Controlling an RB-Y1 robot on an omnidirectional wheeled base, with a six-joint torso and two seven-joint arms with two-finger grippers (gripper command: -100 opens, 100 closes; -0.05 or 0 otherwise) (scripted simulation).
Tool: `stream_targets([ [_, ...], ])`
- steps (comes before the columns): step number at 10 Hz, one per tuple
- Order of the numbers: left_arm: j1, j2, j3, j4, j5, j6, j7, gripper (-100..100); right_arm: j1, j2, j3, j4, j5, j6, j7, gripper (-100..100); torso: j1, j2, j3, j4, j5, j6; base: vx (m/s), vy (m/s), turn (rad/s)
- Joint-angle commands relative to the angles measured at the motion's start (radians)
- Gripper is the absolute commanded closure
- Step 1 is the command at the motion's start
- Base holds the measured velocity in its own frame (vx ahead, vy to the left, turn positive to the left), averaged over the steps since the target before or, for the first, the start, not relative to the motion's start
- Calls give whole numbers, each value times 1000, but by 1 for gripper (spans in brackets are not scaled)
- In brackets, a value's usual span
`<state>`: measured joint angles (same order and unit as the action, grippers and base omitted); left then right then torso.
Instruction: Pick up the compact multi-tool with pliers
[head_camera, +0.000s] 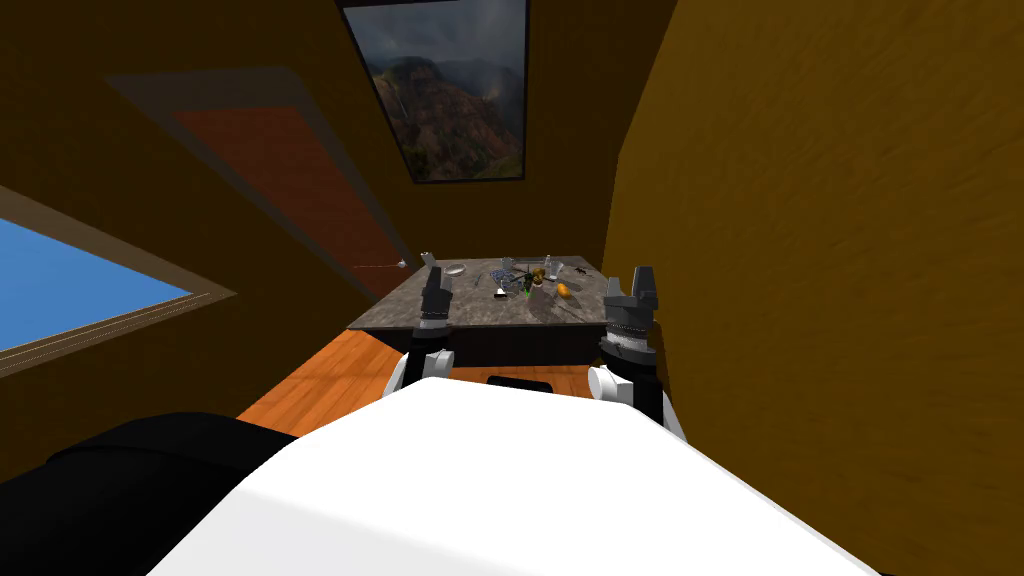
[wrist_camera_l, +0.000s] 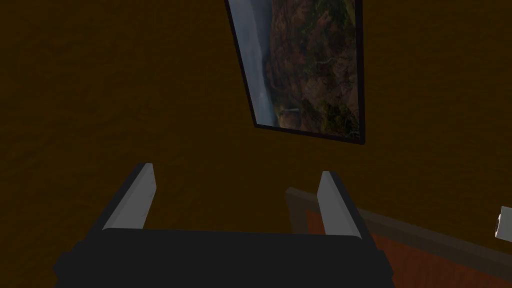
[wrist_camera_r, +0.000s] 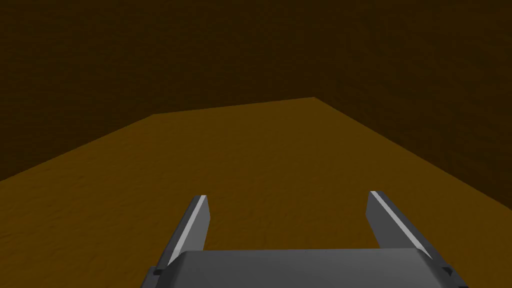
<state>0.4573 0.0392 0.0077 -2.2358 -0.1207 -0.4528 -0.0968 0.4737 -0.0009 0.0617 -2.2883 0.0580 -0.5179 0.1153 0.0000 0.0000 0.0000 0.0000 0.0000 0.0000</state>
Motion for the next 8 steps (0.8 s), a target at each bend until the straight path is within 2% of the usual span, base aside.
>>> stream_targets([
  [1,-7,34,18,14,1,42,0,-100,0,0,0,0,0,0,0,0,0,0,0,0,0,0,-11,-16,-185],
  [4,-23,86,60,45,2,129,2,-100,0,0,0,0,0,0,0,0,-1,2,1,0,0,0,-26,-22,-233],
  [5,-23,86,60,45,2,144,2,-100,0,0,0,0,0,0,0,0,-1,2,1,0,0,0,-21,-21,-119],
  [7,-39,125,98,73,4,212,4,-100,0,0,0,0,0,0,0,0,-1,1,1,0,0,0,-20,-28,-274],
  [8,-39,125,98,73,4,240,4,-100,0,0,0,0,0,0,0,0,-1,1,1,0,0,1,-19,-19,-101],
])
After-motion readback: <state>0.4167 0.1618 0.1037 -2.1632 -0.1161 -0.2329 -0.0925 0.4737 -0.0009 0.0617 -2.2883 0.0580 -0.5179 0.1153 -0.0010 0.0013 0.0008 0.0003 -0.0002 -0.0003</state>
